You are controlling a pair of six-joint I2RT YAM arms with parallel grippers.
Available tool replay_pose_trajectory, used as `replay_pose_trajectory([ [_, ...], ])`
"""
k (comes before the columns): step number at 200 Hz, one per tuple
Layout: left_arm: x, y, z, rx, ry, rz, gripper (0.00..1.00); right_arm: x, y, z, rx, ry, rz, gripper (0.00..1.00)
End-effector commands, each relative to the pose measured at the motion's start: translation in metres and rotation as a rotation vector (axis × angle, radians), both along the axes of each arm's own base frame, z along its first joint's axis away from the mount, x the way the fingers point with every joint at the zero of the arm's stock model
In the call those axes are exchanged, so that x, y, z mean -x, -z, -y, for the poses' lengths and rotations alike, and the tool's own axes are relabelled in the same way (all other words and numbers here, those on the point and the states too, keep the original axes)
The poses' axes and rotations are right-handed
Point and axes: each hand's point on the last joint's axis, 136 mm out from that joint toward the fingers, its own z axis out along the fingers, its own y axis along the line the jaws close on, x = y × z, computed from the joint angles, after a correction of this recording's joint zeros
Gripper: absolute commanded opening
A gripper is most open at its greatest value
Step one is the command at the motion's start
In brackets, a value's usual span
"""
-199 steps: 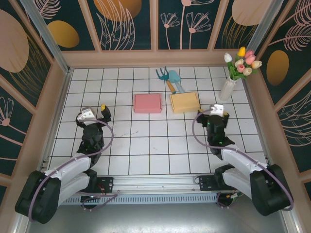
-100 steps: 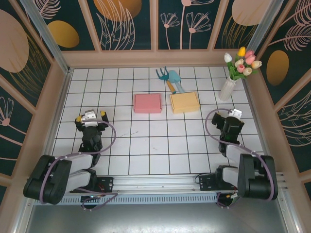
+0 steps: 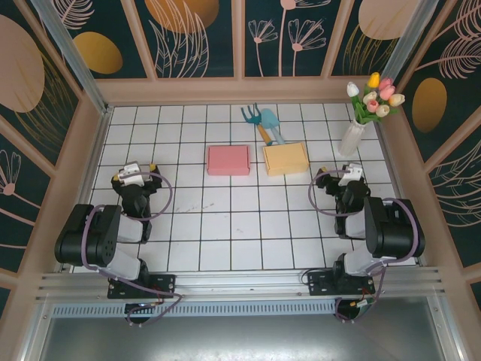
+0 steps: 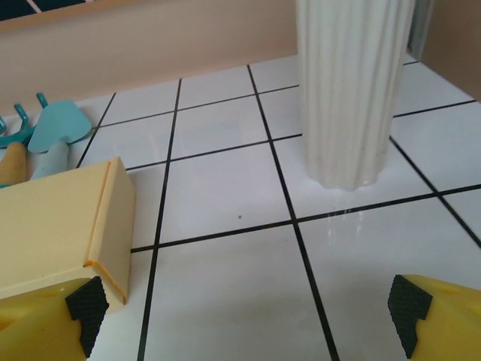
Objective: Fold the paper box
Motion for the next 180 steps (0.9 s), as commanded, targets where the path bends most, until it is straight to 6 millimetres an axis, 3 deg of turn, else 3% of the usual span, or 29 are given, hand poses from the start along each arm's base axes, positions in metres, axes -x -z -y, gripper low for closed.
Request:
replay_pose_trajectory([
  [1, -0.0080, -0.0198, -0.0049, 0.032, -0.024, 0.078, 0.99, -0.0140, -0.0309, -0.0033, 0.005, -0.043, 0.108, 0.99],
  [180, -0.0103, -0.0189, 0.0008, 0.021, 0.009, 0.064, 0.99, -0.0175, -0.0289, -0.0057, 0.045, -0.004, 0.092, 0.99],
])
